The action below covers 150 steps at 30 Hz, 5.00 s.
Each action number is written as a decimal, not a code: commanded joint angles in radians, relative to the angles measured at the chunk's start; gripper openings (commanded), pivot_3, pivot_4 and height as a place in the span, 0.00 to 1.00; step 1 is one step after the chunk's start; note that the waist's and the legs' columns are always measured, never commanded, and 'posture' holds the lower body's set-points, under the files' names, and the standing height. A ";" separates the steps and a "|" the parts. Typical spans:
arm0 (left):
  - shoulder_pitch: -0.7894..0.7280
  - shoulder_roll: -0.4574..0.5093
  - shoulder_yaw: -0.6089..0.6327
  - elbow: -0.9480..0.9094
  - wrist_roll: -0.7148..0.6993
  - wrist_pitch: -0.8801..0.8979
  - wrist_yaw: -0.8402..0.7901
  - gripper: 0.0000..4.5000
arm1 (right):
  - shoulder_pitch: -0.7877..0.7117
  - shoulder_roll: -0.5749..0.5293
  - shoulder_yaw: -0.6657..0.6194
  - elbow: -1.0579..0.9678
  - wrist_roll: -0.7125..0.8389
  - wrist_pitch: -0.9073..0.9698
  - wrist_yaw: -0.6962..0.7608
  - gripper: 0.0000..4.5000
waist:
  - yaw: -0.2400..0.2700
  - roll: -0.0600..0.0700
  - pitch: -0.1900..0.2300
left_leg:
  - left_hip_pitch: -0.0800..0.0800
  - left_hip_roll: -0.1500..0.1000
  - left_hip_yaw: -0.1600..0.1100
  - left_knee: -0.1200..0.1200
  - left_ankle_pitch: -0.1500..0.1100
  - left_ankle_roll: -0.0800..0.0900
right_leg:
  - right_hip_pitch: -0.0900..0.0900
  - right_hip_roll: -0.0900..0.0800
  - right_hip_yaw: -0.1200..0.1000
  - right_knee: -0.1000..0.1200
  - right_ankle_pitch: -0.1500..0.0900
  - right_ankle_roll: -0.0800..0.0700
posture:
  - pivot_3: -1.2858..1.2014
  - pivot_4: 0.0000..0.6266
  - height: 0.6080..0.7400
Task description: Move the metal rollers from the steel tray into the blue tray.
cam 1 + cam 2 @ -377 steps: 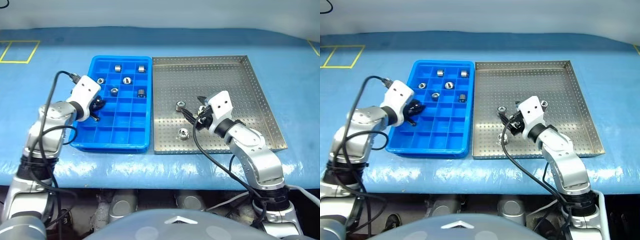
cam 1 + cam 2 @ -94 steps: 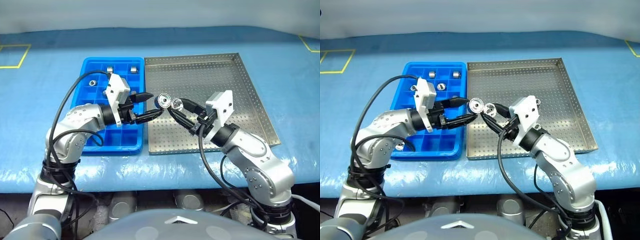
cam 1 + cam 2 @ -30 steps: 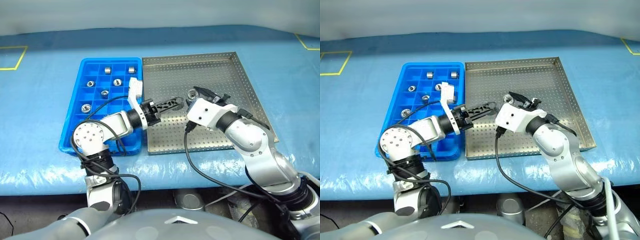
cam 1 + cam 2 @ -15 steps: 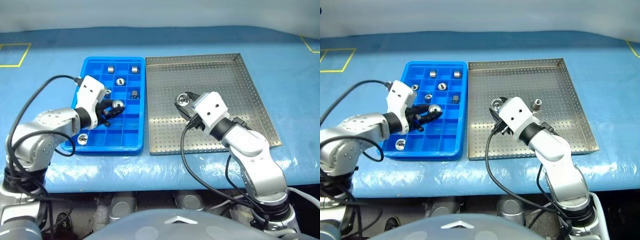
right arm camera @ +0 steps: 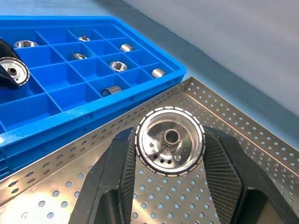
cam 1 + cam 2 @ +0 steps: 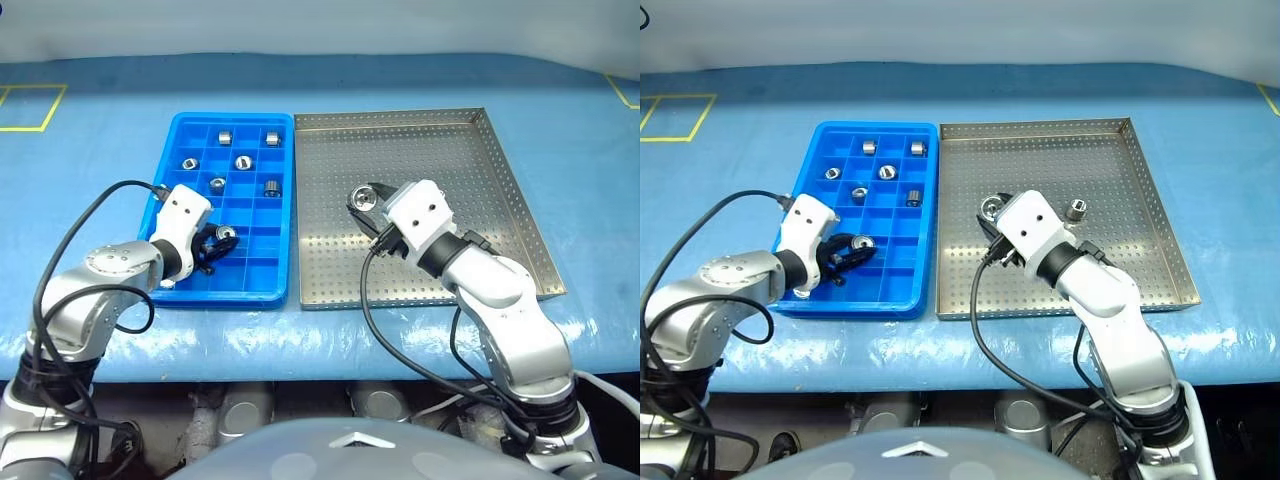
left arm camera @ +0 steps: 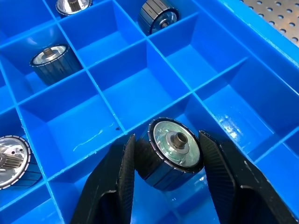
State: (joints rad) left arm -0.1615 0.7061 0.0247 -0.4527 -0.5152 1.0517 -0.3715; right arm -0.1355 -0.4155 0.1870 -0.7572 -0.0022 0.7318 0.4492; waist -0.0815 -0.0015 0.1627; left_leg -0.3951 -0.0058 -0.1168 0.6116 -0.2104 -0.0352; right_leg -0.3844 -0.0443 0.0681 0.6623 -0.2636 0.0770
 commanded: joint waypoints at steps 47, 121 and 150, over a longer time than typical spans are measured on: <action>-0.011 -0.031 0.019 -0.012 0.036 -0.003 -0.083 0.92 | -0.045 0.023 0.023 0.044 0.005 -0.043 -0.056 0.44 | 0.015 0.000 0.000 | -0.001 0.000 0.000 0.000 0.000 0.000 | 0.000 0.000 0.000 0.000 0.000 -0.001 | 0.49 0.24 1.00; -0.004 -0.224 0.144 -0.088 -0.138 -0.231 -0.058 0.93 | -0.367 0.394 -0.055 0.646 -0.001 -0.251 -0.207 0.80 | 0.058 0.000 -0.001 | -0.002 -0.001 -0.003 -0.002 0.003 -0.005 | -0.003 0.000 -0.002 0.003 0.002 -0.002 | 0.53 0.24 1.00; -0.131 -0.322 -0.061 0.031 -0.084 -0.268 -0.110 0.93 | -0.296 0.315 -0.402 0.840 0.053 -0.226 -0.434 0.80 | -0.058 0.003 -0.001 | 0.000 0.000 0.001 0.000 0.002 -0.004 | -0.001 0.001 0.002 0.004 0.002 -0.001 | 0.48 0.24 1.00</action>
State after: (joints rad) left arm -0.2906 0.3856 -0.0567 -0.3742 -0.5913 0.7846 -0.4851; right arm -0.4095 -0.0912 -0.2207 0.0760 0.0422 0.5289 0.0162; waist -0.1394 0.0010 0.1613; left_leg -0.3955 -0.0058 -0.1159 0.6123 -0.2080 -0.0390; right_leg -0.3857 -0.0431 0.0703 0.6661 -0.2617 0.0757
